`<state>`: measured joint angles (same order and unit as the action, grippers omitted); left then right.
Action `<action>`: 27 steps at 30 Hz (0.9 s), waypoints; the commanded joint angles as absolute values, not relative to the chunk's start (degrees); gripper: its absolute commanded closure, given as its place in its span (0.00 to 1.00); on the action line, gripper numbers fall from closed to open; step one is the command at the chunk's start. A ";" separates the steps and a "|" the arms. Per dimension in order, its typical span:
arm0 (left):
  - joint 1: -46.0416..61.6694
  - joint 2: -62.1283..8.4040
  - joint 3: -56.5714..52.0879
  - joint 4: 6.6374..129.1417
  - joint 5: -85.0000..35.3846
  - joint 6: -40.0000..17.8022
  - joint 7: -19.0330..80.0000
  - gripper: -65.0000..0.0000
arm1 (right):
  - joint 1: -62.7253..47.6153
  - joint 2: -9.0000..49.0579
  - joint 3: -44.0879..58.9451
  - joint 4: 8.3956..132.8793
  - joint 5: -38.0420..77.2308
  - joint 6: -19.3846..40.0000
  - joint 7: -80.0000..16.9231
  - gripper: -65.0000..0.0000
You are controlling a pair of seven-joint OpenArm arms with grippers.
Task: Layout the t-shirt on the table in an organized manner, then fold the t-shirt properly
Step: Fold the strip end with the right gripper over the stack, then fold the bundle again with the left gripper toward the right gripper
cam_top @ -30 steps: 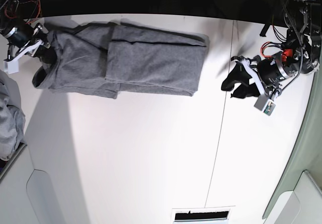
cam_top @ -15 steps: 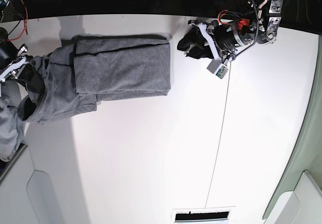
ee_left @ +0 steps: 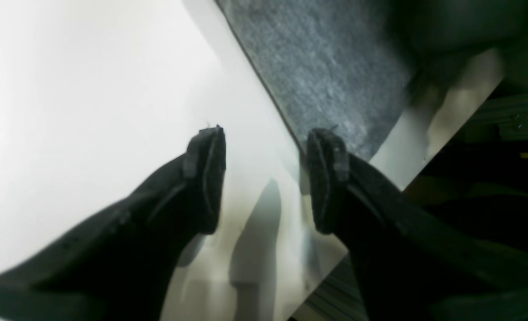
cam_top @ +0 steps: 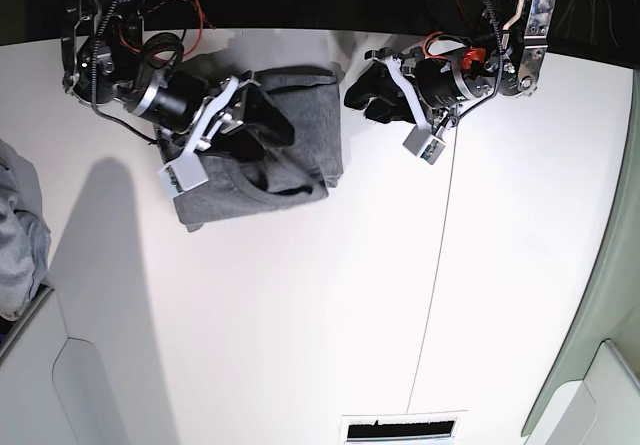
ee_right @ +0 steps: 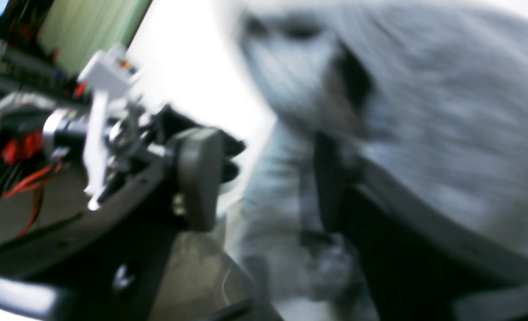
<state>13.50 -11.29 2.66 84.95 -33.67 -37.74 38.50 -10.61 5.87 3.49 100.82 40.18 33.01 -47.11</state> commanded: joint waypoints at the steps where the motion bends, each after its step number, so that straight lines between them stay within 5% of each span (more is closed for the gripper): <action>1: 13.19 -11.53 2.44 85.78 -34.52 -38.15 37.93 0.51 | -10.02 6.33 2.59 101.80 41.12 33.45 -45.19 0.47; 9: 13.19 -12.29 -7.57 88.29 -43.46 -39.38 43.11 0.54 | -9.50 6.33 -0.08 105.89 40.88 33.43 -41.74 0.48; 12: 13.26 -14.66 -9.56 93.19 -47.29 -40.00 45.30 0.77 | -6.96 6.31 2.15 107.20 37.23 32.91 -38.92 0.48; 14: 13.52 -16.32 -9.26 96.79 -47.97 -40.00 45.54 0.92 | -4.89 6.31 4.60 107.04 33.41 31.20 -37.06 0.60; 17: 13.52 -18.02 -7.38 100.42 -50.11 -40.00 46.11 0.98 | -0.51 6.33 7.99 105.54 28.18 28.36 -36.16 1.00; 24: 13.37 -14.74 6.02 103.13 -53.36 -40.00 46.33 0.98 | 13.06 6.66 10.00 87.77 22.92 28.99 -34.50 1.00; 27: 13.17 -11.07 12.08 103.09 -46.15 -40.00 44.45 0.98 | 18.26 6.63 9.80 76.90 22.96 30.59 -32.91 1.00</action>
